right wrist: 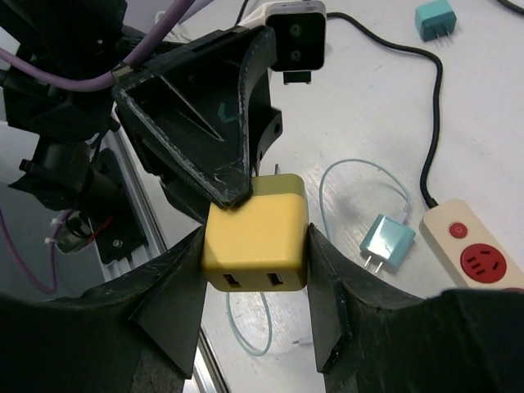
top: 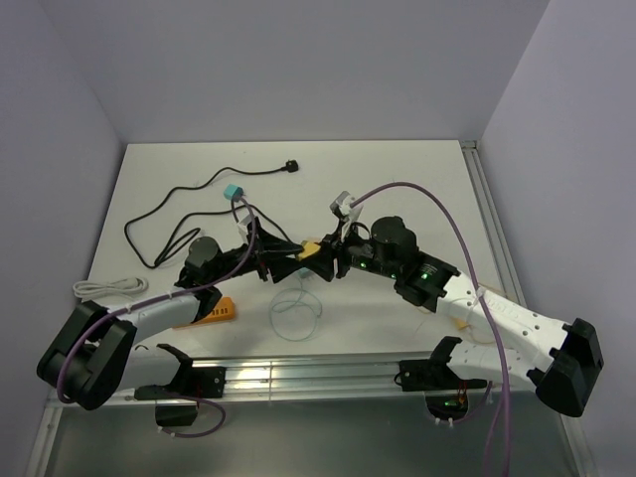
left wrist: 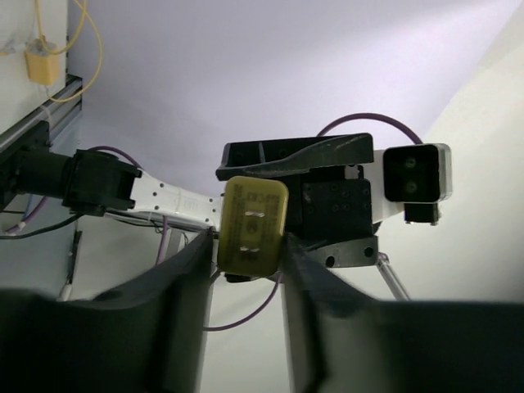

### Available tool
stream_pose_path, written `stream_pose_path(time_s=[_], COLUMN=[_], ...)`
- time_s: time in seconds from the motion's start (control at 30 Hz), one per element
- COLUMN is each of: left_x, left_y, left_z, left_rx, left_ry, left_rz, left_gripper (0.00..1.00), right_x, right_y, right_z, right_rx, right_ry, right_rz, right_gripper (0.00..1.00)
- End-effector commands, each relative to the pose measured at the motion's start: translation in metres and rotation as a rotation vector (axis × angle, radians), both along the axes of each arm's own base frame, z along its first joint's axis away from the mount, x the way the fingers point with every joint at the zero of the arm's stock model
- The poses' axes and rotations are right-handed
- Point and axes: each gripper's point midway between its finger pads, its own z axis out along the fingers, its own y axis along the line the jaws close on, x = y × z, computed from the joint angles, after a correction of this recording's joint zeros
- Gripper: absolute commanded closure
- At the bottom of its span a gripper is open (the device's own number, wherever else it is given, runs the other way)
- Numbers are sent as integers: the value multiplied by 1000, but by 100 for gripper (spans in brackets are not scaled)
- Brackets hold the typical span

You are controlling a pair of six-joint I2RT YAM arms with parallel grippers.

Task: Insert the plug

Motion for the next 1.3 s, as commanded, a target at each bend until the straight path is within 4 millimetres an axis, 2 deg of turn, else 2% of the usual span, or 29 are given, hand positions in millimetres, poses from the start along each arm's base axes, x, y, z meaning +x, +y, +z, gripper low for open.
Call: stream_pose_path(time_s=[0.0,0.07,0.1,0.13,0.17,0.23,0.27,0.33,0.37,0.4,0.43,0.47,0.5,0.53,0.63,0.67,0.73,0.77,0.8,0.87,0.9,0.97,1.27], left_x=[-1,2,3,5,8,14,15,29,33,41,46,50,53,55,59,57,56,54,54,53,51,49,32], left_y=[-4,-7,-8,-9,-10,-6,-3,8,12,21,27,32,37,41,54,58,69,74,78,86,87,85,75], left_z=[8,1,-4,-9,-23,-37,-50,-63,-58,-72,-72,-62,-63,-50,-40,-28,-29,-18,-15,-7,-5,2,2], left_rx=[-18,20,42,69,137,219,281,373,415,497,530,553,581,586,644,644,695,695,706,723,722,704,649], left_ry=[28,10,6,3,5,-53,-20,-41,-131,-109,-134,-213,-223,-296,-352,-404,-428,-465,-477,-516,-529,-564,-604], left_rz=[-30,-28,-26,-21,-12,17,28,109,134,180,204,226,246,274,341,367,408,440,455,494,497,494,411], left_gripper=[48,33,21,16,11,7,7,6,6,7,8,8,9,10,12,12,12,12,12,12,12,13,15], right_x=[9,11,8,13,16,23,26,29,34,36,40,44,53,58,69,71,83,86,86,93,90,91,91], right_y=[-8,-11,-14,-18,-21,-32,-37,-45,-51,-57,-61,-67,-81,-89,-108,-113,-136,-144,-149,-154,-157,-159,-170], right_z=[12,14,8,7,5,-1,-3,-12,-14,-21,-22,-26,-31,-36,-51,-54,-64,-66,-70,-69,-80,-88,-127], right_rx=[25,31,15,8,-3,-61,-82,-144,-155,-193,-200,-212,-239,-261,-299,-304,-384,-422,-482,-514,-558,-574,-686], right_ry=[-4,2,39,49,67,129,155,245,287,353,386,423,485,516,670,704,751,761,792,813,865,925,1142], right_rz=[-92,-111,-125,-167,-192,-264,-301,-349,-362,-385,-401,-421,-475,-509,-552,-560,-666,-698,-711,-726,-731,-728,-713], right_gripper=[100,100,100,100,100,100,100,100,100,100,100,100,100,100,100,100,100,100,100,100,100,100,100])
